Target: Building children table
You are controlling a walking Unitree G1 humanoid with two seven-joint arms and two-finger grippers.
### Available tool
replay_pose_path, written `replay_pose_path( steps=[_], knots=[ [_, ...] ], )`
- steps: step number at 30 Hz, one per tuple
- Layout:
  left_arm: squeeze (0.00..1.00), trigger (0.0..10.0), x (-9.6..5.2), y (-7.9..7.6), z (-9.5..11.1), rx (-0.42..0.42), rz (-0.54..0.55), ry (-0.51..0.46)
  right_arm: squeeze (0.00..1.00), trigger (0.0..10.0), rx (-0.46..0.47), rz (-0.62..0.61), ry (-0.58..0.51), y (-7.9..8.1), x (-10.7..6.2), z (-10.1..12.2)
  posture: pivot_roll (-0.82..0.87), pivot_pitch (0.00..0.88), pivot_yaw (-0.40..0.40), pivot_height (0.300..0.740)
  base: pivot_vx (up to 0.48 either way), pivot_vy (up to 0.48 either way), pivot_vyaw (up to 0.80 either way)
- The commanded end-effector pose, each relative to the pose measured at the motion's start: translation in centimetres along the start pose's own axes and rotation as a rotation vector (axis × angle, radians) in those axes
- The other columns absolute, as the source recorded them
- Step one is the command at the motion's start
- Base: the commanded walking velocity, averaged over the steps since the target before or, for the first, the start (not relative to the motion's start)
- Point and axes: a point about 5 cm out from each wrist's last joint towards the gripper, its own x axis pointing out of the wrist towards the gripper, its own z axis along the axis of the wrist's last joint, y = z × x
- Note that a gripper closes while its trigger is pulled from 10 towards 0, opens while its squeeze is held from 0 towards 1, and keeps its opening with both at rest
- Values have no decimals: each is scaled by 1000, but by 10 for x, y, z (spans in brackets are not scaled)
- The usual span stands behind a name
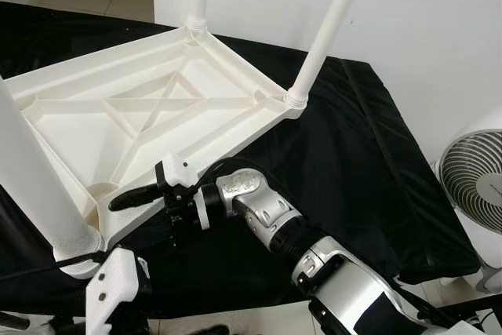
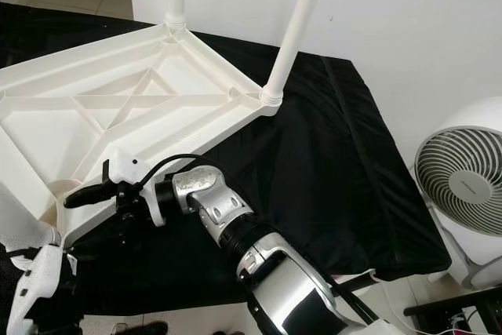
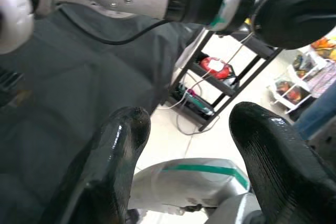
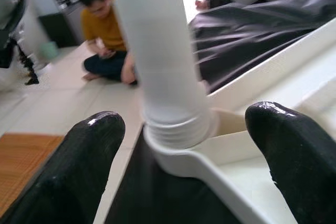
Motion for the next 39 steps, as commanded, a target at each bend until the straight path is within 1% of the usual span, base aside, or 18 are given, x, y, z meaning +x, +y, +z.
replay_pose_path(
  steps=[1, 2, 4, 7, 8, 11, 12, 14, 17, 19, 21, 23, 24, 28, 34, 36, 38, 39],
  knots=[
    [0, 10000, -1, -1, -3, 11, 35, 47, 0, 10000, -2, 22, -118, 6, 25, 12, 294, 184, -179, 740, 0, 0, 0],
    [0, 10000, -1, -1, -3, 11, 35, 47, 0, 10000, -2, 22, -118, 6, 25, 12, 294, 184, -179, 740, 0, 0, 0],
    [0, 10000, -6, 5, -12, 8, 86, 105, 0, 10000, -6, -57, -115, -2, 3, 11, 280, 181, -170, 740, 0, 0, 0],
    [0, 10000, -9, 8, -16, 4, 109, 124, 0, 10000, -9, -87, -114, -5, -6, 11, 280, 181, -170, 740, 0, 0, 0],
    [0, 10000, -12, 16, -22, -1, 153, 139, 0, 10000, -20, -142, -112, -9, -20, 11, 277, 177, -166, 740, 0, 0, 0],
    [0, 10000, -14, 21, -25, -4, 182, 149, 0, 10000, -30, -177, -111, -11, -29, 11, 277, 174, -165, 740, 0, 0, 0],
    [0, 10000, -18, 27, -30, -7, 217, 164, 0, 10000, -37, -227, -111, -12, -41, 11, 269, 172, -159, 740, 0, 0, 0],
    [0, 10000, -18, 27, -30, -7, 217, 164, 0, 10000, -37, -227, -111, -12, -41, 11, 269, 172, -159, 740, 0, 0, 0],
    [0, 10000, -39, 35, -42, -27, 251, 239, 0, 10000, -32, -351, -92, -9, -77, 2, 266, 164, -148, 740, 0, 0, 0],
    [0, 10000, -51, 37, -43, -53, 249, 263, 0, 10000, -23, -383, -76, -7, -88, -3, 267, 161, -143, 740, 0, 0, 0],
    [0, 10000, -53, 37, -43, -55, 250, 267, 0, 10000, -20, -389, -75, -7, -90, -4, 267, 161, -143, 740, 0, 0, 0],
    [0, 10000, -66, 43, -41, -39, 280, 299, 0, 10000, -15, -412, -62, -5, -96, -8, 270, 155, -129, 740, 0, 0, 0],
    [0, 10000, -66, 43, -41, -39, 280, 299, 0, 10000, -15, -412, -62, -5, -96, -8, 270, 155, -129, 740, 0, 0, 0],
    [0, 10000, -83, 51, -38, -21, 330, 342, 0, 10000, -6, -434, -55, -4, -100, -11, 282, 153, -117, 740, 0, 0, 0],
    [0, 10000, -108, 58, -27, 25, 418, 391, 0, 10000, 5, -442, -61, 1, -97, -13, 312, 151, -103, 740, 0, 0, 0],
    [0, 10000, -112, 59, -25, 32, 434, 397, 0, 10000, 7, -442, -64, 1, -96, -14, 312, 151, -103, 740, 0, 0, 0],
    [0, 10000, -127, 67, -17, 70, 504, 424, 0, 10000, 13, -445, -74, 2, -93, -15, 333, 149, -100, 740, 0, 0, 0],
    [0, 10000, -127, 67, -17, 70, 504, 424, 0, 10000, 13, -445, -74, 2, -93, -15, 333, 149, -100, 740, 0, 0, 0]
  ],
)
